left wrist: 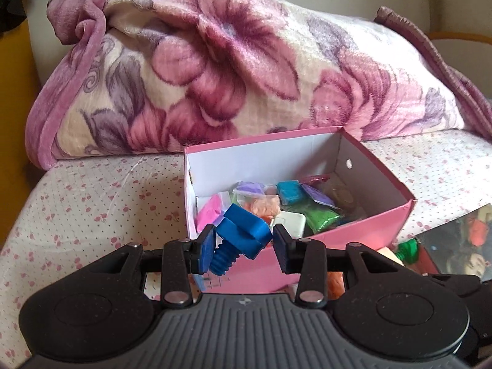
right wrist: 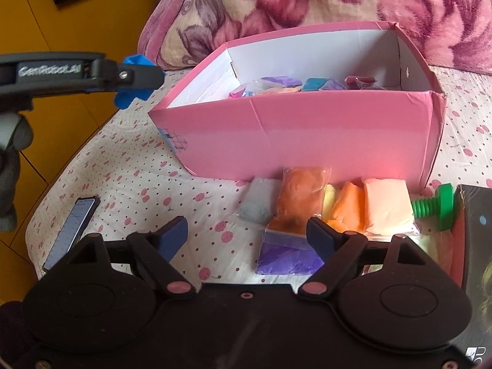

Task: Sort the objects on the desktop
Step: 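Carry the blue bolt over the box with the left tool while right reaches toward purple bag, then lower the blue bolt into the box and open the left tool while right hovers near purple bag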

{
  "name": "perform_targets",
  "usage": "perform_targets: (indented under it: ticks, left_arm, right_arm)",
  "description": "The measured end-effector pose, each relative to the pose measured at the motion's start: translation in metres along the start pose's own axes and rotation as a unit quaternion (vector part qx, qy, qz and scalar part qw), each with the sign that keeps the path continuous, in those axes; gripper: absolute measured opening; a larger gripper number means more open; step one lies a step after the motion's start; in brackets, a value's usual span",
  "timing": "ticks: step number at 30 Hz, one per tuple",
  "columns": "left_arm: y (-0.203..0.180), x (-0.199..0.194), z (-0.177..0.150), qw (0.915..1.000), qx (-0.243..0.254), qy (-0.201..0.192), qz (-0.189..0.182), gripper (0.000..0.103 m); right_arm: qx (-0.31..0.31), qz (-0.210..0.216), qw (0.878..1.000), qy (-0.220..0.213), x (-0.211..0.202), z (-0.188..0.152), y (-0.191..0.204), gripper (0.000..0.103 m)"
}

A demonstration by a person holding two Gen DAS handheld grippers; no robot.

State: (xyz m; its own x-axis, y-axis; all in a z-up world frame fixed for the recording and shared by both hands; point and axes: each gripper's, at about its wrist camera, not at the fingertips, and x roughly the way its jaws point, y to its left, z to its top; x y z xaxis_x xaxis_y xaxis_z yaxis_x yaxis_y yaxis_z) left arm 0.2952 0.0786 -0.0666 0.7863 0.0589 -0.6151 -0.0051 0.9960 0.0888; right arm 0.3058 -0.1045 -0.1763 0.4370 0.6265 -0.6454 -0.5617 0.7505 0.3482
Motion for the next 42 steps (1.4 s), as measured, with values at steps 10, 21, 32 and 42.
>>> perform_targets:
  ticks: [10,21,32,42]
  left_arm:
    - [-0.006,0.020,0.014,0.9995,0.020,0.015,0.022,0.039]
    - [-0.002,0.050,0.024,0.9989,0.009,0.043,0.016,0.039]
    - [-0.008,0.103,0.039,0.9950,-0.011,0.098,-0.016,0.039]
    - [-0.010,0.144,0.040,0.9888,0.014,0.145,0.029,0.039]
  right_arm:
    - [0.010,0.003,1.000,0.004,0.001,0.002,-0.004,0.086]
    - [0.019,0.007,1.000,0.002,0.003,0.003,-0.006,0.087]
    - [0.029,0.009,1.000,0.002,0.006,0.003,-0.010,0.087]
    - [0.036,0.012,0.999,0.002,0.004,0.003,-0.013,0.087]
